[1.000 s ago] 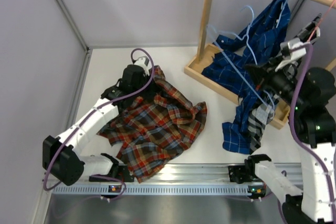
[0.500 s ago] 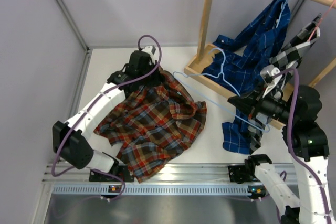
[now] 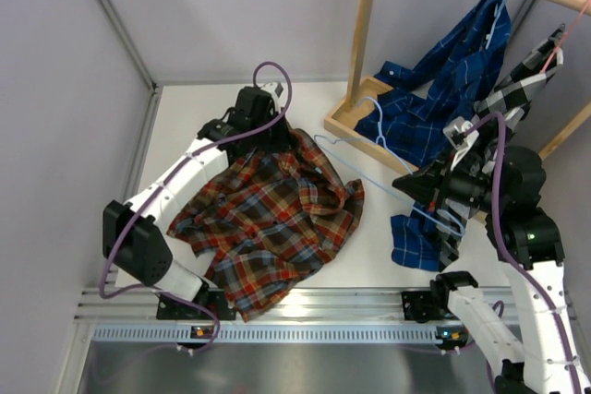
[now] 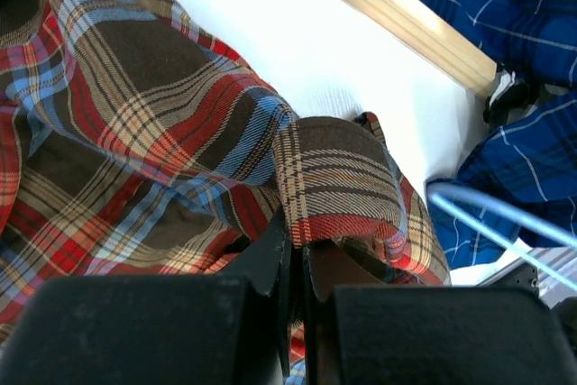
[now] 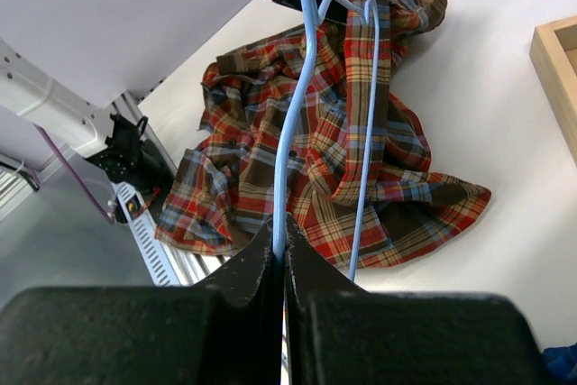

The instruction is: Place the shirt on the hanger

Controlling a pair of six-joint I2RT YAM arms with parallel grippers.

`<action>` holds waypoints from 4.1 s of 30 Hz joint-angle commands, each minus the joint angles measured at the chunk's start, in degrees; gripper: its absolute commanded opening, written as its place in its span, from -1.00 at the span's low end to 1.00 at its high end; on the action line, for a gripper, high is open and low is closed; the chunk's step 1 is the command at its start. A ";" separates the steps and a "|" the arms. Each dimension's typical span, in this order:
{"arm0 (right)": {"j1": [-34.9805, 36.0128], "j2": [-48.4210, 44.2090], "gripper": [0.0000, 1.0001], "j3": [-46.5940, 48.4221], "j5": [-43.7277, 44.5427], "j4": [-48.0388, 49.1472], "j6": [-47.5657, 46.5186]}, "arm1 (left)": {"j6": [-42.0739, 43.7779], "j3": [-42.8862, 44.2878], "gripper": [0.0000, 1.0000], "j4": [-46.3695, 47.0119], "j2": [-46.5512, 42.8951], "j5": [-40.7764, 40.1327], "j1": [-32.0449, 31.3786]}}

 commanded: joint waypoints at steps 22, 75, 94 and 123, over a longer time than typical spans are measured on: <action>9.75 3.18 -1.00 -1.87 5.23 6.40 3.64 | -0.68 8.50 -1.00 0.26 7.50 4.03 0.14; 32.02 16.45 -1.00 -34.56 26.62 93.37 15.24 | 16.64 15.70 -0.60 -15.91 -4.80 -3.00 -12.08; 32.72 18.39 -1.00 -39.13 29.00 111.69 19.20 | 51.69 4.27 0.96 12.31 -25.02 -7.60 -11.74; 32.54 -2.10 -1.00 -35.62 18.54 81.37 11.82 | 55.84 7.27 0.62 4.13 -13.59 63.63 0.84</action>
